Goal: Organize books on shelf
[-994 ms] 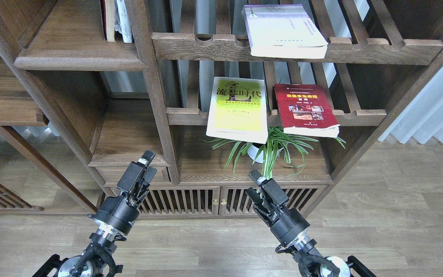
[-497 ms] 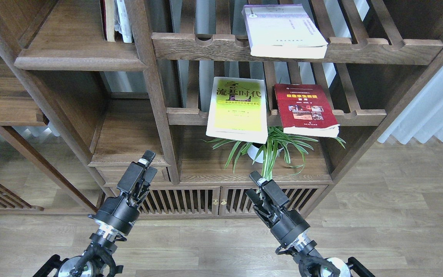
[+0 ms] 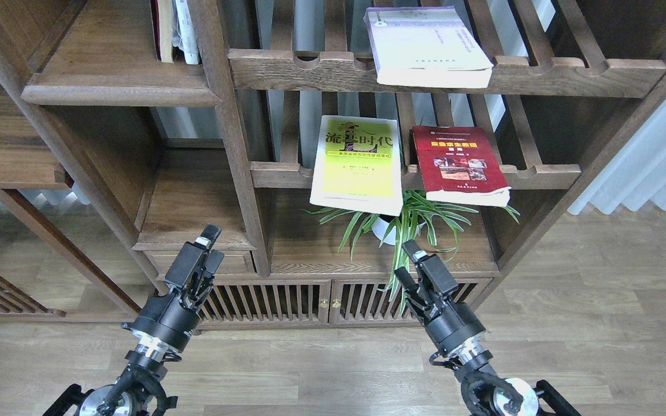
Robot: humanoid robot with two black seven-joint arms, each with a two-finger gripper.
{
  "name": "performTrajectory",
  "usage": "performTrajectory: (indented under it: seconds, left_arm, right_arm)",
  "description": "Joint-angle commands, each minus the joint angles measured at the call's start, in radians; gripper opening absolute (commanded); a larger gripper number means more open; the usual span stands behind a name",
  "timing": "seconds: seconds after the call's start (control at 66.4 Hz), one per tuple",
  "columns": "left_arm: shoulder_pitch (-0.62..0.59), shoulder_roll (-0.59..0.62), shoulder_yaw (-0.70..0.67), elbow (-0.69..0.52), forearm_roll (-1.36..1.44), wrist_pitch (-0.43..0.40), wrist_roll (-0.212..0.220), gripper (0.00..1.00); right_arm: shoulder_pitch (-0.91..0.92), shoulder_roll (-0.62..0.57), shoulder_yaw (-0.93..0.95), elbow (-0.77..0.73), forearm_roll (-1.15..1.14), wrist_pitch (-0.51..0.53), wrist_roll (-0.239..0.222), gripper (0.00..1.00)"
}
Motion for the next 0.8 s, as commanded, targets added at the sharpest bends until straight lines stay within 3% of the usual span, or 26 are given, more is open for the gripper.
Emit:
performTrajectory:
  seconds: [0.0,0.09,0.166,0.783]
  left_arm:
    - [-0.003,0.000,-0.008,0.002,0.000,0.000,0.000,1.00]
    - [-0.003,0.000,-0.015,0.004,0.000,0.000,-0.002,1.00]
    - [-0.003,0.000,-0.018,0.004,0.000,0.000,-0.002,1.00]
    - [-0.007,0.000,-0.046,0.005,0.000,0.000,-0.002,1.00]
  right_arm:
    - [0.006,0.000,0.001,-0.001,-0.001,0.000,0.115,1.00]
    - [0.018,0.000,-0.005,-0.001,0.001,0.000,0.229,1.00]
    - [0.024,0.000,-0.011,-0.001,0.001,0.000,0.272,1.00]
    - [0.136,0.000,-0.014,-0.016,0.044,0.000,0.283,1.00]
